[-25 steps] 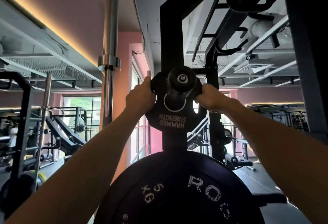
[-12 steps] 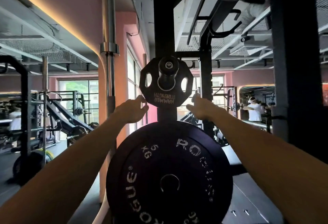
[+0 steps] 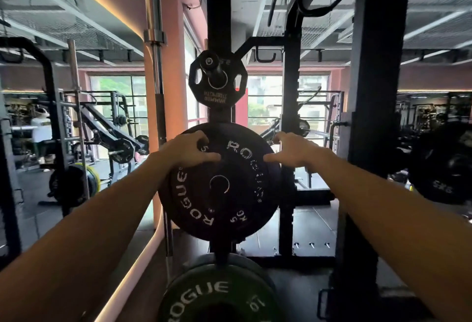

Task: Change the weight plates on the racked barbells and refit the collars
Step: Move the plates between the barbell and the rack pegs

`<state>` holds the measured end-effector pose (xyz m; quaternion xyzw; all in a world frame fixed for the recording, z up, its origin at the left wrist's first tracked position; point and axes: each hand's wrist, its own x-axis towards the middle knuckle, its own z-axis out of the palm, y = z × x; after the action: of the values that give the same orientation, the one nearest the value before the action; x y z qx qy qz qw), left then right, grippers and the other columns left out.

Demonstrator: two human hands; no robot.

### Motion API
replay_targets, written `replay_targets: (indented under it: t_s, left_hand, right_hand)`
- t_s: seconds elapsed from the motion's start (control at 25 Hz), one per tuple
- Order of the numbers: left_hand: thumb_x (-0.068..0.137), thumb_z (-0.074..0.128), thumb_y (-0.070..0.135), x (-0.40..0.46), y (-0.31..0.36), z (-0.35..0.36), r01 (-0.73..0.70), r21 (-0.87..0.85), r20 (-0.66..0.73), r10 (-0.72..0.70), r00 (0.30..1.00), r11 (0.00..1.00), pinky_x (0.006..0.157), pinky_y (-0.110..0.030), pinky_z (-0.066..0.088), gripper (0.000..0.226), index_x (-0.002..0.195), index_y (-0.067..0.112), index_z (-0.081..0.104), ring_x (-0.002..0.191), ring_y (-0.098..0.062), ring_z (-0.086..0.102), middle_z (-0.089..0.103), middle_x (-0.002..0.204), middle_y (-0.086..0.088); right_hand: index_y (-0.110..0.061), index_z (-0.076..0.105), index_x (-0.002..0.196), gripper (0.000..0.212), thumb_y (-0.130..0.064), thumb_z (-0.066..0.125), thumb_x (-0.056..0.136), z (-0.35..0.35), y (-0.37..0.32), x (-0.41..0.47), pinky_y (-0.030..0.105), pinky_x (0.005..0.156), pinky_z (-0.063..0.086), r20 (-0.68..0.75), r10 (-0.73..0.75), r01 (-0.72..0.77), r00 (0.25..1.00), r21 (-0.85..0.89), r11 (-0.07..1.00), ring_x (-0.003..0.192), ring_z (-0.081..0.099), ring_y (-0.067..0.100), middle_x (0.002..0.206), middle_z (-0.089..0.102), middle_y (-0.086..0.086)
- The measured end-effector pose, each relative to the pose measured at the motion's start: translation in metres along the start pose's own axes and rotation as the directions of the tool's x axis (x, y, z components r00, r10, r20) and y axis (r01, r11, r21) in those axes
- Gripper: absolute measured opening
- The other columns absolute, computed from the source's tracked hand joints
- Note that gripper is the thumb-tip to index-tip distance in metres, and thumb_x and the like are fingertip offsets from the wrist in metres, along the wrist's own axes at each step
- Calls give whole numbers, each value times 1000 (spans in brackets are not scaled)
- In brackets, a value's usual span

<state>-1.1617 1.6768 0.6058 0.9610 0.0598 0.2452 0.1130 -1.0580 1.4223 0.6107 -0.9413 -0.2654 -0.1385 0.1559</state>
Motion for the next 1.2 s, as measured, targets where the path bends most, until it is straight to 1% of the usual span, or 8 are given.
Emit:
replay_targets:
  t_s: [0.16,0.32,0.6,0.72,0.88,1.0,1.12,1.2]
  left_hand:
    - [74,69,64,-61,42,-34,0,-33,-25,0,1000,999,96,-36,45,63,122,25,55,110,-21,57,61,125,0]
    - [77,69,60,-120,84,-57,-14,-29,-15,13,1000,999,97,-36,45,64,125,19,55,112,-22,56,60,126,-4]
    - [76,68,63,-229,157,-66,-10,-15,9,10,1000,1000,98,-39,45,68,127,22,52,113,-24,55,58,129,-6]
    - [74,68,64,-272,194,-70,9,-35,31,-7,1000,999,100,-41,43,67,126,23,53,116,-26,54,57,131,-6]
    - [73,68,66,-306,250,-75,0,-60,83,5,997,998,99,-38,42,71,128,23,52,118,-27,54,57,133,-7]
    - [76,67,62,-314,297,-75,-57,-111,84,66,994,992,92,-34,40,63,124,22,55,115,-26,54,58,128,-6]
    - [72,65,70,-315,354,-63,-126,-138,123,144,982,982,95,-36,44,73,126,23,53,109,-24,55,60,127,-5]
    - [77,65,65,-310,395,-48,-155,-165,139,179,974,974,95,-36,43,74,133,21,49,108,-23,53,57,130,-6]
  right_hand:
    - [-21,44,132,75,-63,66,74,-35,3,-61,48,99,44,-22,-9,9,1000,1,1000,114,54,27,130,53,7]
    - [-23,36,142,87,-67,65,72,-63,2,-120,50,103,40,-17,-18,18,1000,0,1000,122,50,28,138,50,6]
    - [-20,33,144,85,-59,67,77,-91,31,-254,44,107,38,40,-13,12,999,23,1000,129,46,29,149,38,8]
    - [-23,32,145,91,-67,65,72,-109,59,-309,51,109,34,67,45,-43,997,-42,998,132,43,30,150,38,7]
    - [-23,35,143,86,-65,65,74,-144,98,-371,52,110,32,70,120,-116,990,-62,991,130,45,29,145,42,6]
    - [-23,37,141,83,-64,65,75,-166,130,-412,50,111,31,37,159,-156,987,-71,985,129,46,28,144,44,6]
    - [-24,36,143,83,-62,65,76,-190,179,-450,46,109,35,11,238,-236,971,-87,968,129,46,28,145,44,6]
    - [-24,36,143,86,-65,66,73,-210,218,-471,45,106,39,-15,292,-293,956,-93,952,127,47,29,146,43,7]
